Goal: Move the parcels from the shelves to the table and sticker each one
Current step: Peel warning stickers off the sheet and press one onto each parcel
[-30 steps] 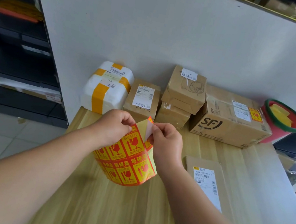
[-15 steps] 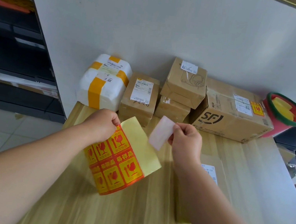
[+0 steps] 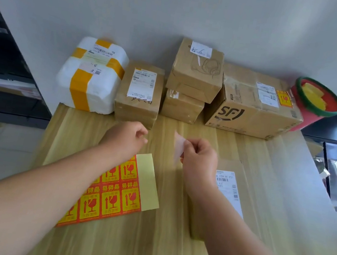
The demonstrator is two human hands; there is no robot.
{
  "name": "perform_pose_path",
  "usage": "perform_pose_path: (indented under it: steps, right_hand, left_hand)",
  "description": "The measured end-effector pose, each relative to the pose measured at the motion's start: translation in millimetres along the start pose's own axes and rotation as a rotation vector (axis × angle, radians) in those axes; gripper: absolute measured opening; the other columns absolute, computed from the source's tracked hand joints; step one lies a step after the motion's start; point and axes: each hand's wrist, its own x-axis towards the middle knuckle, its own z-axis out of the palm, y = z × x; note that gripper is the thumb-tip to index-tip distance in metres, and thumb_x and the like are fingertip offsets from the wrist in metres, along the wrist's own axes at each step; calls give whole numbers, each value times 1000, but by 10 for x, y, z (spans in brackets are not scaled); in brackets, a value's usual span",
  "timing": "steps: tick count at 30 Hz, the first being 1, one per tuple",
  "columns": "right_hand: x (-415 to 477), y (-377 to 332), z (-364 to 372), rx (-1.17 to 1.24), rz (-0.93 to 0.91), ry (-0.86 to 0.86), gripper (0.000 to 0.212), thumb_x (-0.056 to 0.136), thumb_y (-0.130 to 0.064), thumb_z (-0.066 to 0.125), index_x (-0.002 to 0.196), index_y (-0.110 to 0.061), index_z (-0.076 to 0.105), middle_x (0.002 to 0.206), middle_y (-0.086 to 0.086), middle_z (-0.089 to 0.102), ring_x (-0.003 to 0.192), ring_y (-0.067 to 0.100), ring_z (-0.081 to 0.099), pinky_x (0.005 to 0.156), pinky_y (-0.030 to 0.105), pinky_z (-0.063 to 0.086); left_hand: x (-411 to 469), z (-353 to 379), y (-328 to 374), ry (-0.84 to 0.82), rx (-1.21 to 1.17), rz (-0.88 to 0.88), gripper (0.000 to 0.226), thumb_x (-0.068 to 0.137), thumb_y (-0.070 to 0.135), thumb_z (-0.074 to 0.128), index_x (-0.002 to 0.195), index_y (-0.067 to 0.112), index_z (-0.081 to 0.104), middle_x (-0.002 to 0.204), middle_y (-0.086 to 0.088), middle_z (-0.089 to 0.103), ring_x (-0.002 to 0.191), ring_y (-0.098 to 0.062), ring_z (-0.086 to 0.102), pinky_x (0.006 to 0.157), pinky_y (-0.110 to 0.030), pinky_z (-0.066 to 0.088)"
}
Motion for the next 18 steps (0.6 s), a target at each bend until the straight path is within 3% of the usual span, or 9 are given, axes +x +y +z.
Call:
perform_pose_path:
  steps: [3, 8, 12, 16, 18]
  right_hand:
    - [-14, -7, 36, 20, 3, -17, 14, 94, -18, 53, 87, -14, 64, 67, 3, 65, 54, 10, 54, 56, 29, 47]
    - [-113, -86, 88, 62, -26, -50, 13, 93, -16, 55, 85, -15, 64, 65, 0, 65, 56, 10, 55, 54, 24, 46]
    - [-239, -95, 117, 90, -58, -117, 14, 93, -19, 58, 83, -16, 67, 75, 4, 68, 68, 15, 60, 66, 34, 52]
    - [-368, -56, 77, 110, -87, -211, 19, 95, -25, 55, 84, -19, 70, 79, 15, 69, 69, 19, 61, 78, 48, 53]
    - [-442, -46, 15, 118, -95, -255, 25, 97, -28, 51, 83, -20, 71, 80, 15, 70, 71, 20, 61, 79, 48, 53]
  left_hand:
    - [-154, 101, 207, -1, -166, 111, 10, 87, 20, 64, 95, 21, 70, 93, 6, 70, 91, -13, 63, 82, -28, 49]
    - [-290, 228, 300, -27, -360, 110, 12, 86, 22, 66, 96, 18, 73, 91, 5, 73, 89, -10, 67, 85, -37, 53]
    - [-395, 221, 294, -61, -505, 86, 14, 85, 26, 68, 93, 16, 73, 85, 3, 75, 84, -11, 71, 83, -43, 55]
    - [-491, 200, 319, -52, -574, 60, 10, 85, 13, 69, 93, 8, 72, 84, -4, 75, 82, -16, 71, 82, -37, 56]
    - [-538, 182, 319, -42, -582, 30, 7, 85, 9, 68, 91, 8, 72, 85, -6, 74, 80, -16, 68, 78, -32, 53]
